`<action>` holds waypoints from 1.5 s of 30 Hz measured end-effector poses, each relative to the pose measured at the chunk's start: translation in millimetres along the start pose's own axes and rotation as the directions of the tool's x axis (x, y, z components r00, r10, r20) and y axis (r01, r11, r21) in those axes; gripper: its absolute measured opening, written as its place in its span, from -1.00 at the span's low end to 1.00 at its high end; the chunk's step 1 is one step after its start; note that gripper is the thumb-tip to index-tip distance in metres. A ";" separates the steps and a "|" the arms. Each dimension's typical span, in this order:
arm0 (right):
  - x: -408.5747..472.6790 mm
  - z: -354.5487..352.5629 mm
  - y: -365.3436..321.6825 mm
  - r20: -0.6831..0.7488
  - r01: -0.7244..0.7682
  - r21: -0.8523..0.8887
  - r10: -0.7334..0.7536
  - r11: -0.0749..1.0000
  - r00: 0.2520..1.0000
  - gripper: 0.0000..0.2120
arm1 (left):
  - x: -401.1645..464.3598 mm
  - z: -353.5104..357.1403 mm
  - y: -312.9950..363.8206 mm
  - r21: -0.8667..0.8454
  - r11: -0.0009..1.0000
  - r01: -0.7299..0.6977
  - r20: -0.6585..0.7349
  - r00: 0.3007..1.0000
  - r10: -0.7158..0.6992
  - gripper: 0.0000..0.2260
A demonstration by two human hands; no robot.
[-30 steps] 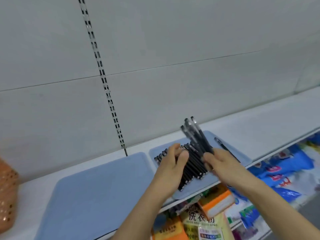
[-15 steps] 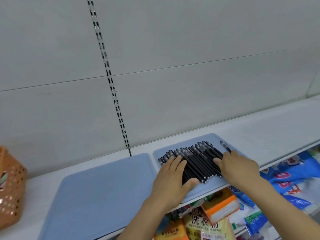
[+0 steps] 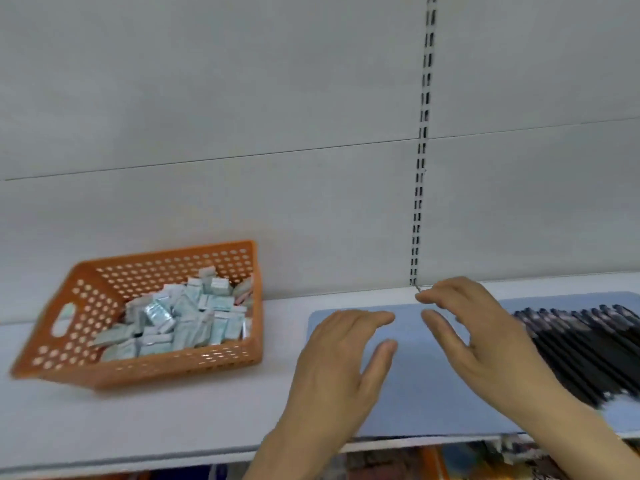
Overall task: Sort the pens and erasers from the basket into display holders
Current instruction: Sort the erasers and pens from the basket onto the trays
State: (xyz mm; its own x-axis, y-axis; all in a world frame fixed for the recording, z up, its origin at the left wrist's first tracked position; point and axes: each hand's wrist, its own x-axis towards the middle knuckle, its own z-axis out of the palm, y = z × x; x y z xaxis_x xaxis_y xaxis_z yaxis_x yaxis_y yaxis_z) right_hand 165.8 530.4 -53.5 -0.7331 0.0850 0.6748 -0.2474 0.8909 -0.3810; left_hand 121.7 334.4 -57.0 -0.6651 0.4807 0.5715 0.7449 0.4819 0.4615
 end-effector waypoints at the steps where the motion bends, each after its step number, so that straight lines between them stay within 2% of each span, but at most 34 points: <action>1: 8.0 16.1 -20.2 0.011 0.026 0.035 -0.027 0.999 1.000 -0.74 | -6.3 -22.2 -14.9 0.016 1.000 0.007 -0.014 1.000 -0.007 -0.70; 7: 61.3 98.1 -130.8 0.079 0.181 0.217 -0.202 0.959 0.976 -0.83 | -32.9 -152.1 -115.7 0.114 0.984 0.135 -0.086 0.988 -0.125 -0.80; 10: 89.3 136.6 -166.9 0.140 0.223 0.202 -0.253 0.954 0.957 -0.80 | -26.6 -202.5 -176.8 0.215 0.946 0.245 -0.093 0.969 -0.230 -0.78; 13: 115.8 172.6 -190.9 0.316 0.135 0.005 -0.130 0.991 0.940 -0.70 | -8.2 -224.8 -221.0 0.355 0.887 0.295 0.093 0.933 -0.348 -0.64; 15: 131.2 190.7 -200.6 0.435 0.093 -0.197 0.002 0.976 0.900 -0.62 | 3.4 -225.4 -239.1 0.405 0.874 0.267 0.270 0.879 -0.394 -0.50; 16: 136.5 197.1 -203.9 0.481 0.067 -0.242 0.060 0.968 0.875 -0.58 | 7.9 -223.9 -245.6 0.410 0.873 0.264 0.338 0.845 -0.414 -0.43; 19: 142.7 212.8 -204.8 0.592 -0.030 -0.185 0.136 0.982 0.795 -0.48 | 15.6 -219.4 -260.6 0.393 0.883 0.258 0.455 0.780 -0.430 -0.32; 21: 143.9 215.1 -203.2 0.597 -0.064 -0.146 0.139 0.987 0.790 -0.44 | 18.5 -219.4 -264.3 0.373 0.892 0.255 0.461 0.783 -0.417 -0.36; 24: 148.4 213.6 -201.6 0.577 -0.065 -0.100 0.111 0.993 0.809 -0.49 | 21.0 -218.7 -266.4 0.296 0.897 0.327 0.446 0.783 -0.433 -0.56; 25: 149.6 214.3 -202.5 0.578 -0.056 -0.102 0.105 0.993 0.810 -0.48 | 21.2 -217.5 -266.0 0.281 0.898 0.339 0.447 0.782 -0.435 -0.56; 28: 148.8 221.5 -207.3 0.616 -0.019 -0.129 0.096 0.991 0.782 -0.30 | 22.9 -213.7 -263.1 0.279 0.901 0.331 0.450 0.784 -0.427 -0.36; 29: 148.3 223.8 -208.0 0.627 -0.004 -0.137 0.090 0.991 0.774 -0.28 | 23.7 -212.8 -261.8 0.289 0.899 0.329 0.458 0.777 -0.432 -0.37; 33: 150.5 222.2 -206.0 0.654 -0.031 -0.133 0.111 0.991 0.748 -0.54 | 25.8 -214.0 -260.7 0.250 0.895 0.368 0.483 0.754 -0.445 -0.62; 37: 150.3 225.1 -203.1 0.675 -0.096 -0.088 0.130 0.991 0.726 -0.59 | 27.2 -212.0 -257.4 0.215 0.902 0.375 0.509 0.745 -0.431 -0.61; 39: 149.8 227.3 -202.5 0.656 -0.125 -0.039 0.120 0.991 0.745 -0.65 | 26.6 -210.9 -256.8 0.168 0.902 0.398 0.538 0.730 -0.422 -0.70; 42: 149.0 227.0 -198.9 0.596 -0.188 0.056 0.119 0.980 0.794 -0.70 | 25.8 -211.9 -258.9 0.155 0.918 0.366 0.504 0.769 -0.392 -0.79; 45: 147.2 224.1 -198.2 0.573 -0.176 0.077 0.101 0.981 0.814 -0.70 | 24.1 -212.4 -257.0 0.172 0.918 0.358 0.460 0.794 -0.396 -0.80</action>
State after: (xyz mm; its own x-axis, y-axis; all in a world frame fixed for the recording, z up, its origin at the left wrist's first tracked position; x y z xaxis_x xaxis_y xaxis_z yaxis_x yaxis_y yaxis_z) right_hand -35.0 266.3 -20.3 -0.9842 -0.0966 0.1487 -0.1627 0.8253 -0.5407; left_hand -74.3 66.5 -17.7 -0.8480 0.5284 -0.0413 0.4364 0.7403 0.5113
